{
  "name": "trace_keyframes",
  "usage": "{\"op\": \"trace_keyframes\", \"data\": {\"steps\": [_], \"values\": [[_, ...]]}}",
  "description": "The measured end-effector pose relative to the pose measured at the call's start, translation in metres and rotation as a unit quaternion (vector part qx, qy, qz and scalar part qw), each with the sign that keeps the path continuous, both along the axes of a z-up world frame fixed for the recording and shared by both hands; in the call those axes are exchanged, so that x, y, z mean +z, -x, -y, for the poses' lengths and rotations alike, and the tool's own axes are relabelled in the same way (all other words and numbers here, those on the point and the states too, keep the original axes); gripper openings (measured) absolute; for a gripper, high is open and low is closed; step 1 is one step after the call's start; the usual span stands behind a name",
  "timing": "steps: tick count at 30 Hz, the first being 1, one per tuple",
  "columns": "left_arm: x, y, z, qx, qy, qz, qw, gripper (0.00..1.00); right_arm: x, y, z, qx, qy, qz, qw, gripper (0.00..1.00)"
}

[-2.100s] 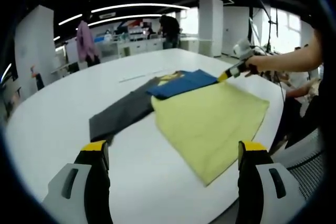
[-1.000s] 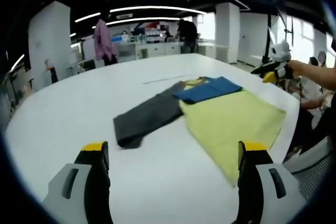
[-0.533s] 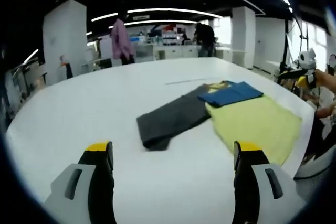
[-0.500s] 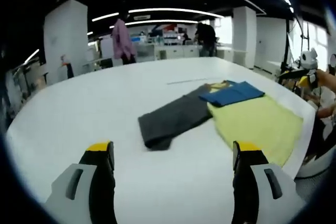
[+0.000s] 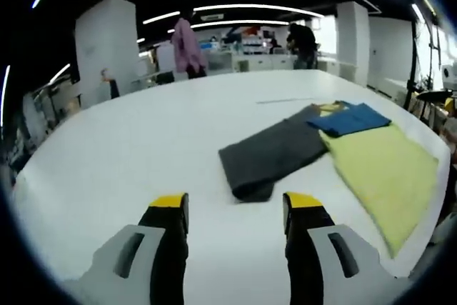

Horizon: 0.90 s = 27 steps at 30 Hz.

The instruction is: Fold the garment on the visible template until the final outline fits inside the template.

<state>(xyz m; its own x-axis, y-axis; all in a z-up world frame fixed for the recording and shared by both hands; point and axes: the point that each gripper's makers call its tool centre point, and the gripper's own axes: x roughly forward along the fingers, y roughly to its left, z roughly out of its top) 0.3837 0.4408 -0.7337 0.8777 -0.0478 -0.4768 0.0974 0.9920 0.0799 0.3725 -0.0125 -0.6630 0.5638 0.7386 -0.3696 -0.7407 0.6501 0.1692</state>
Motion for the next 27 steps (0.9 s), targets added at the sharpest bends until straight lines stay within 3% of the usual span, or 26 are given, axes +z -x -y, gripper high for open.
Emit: {"op": "trace_keyframes", "data": {"steps": [12, 27], "values": [[-0.019, -0.017, 0.002, 0.017, 0.008, -0.014, 0.9997, 0.29, -0.005, 0.009, 0.004, -0.001, 0.021, 0.001, 0.9998, 0.99], [-0.051, -0.030, 0.003, 0.040, 0.060, -0.037, 0.9966, 0.14, -0.010, 0.014, 0.006, -0.031, 0.019, -0.012, 0.9993, 0.98]]}}
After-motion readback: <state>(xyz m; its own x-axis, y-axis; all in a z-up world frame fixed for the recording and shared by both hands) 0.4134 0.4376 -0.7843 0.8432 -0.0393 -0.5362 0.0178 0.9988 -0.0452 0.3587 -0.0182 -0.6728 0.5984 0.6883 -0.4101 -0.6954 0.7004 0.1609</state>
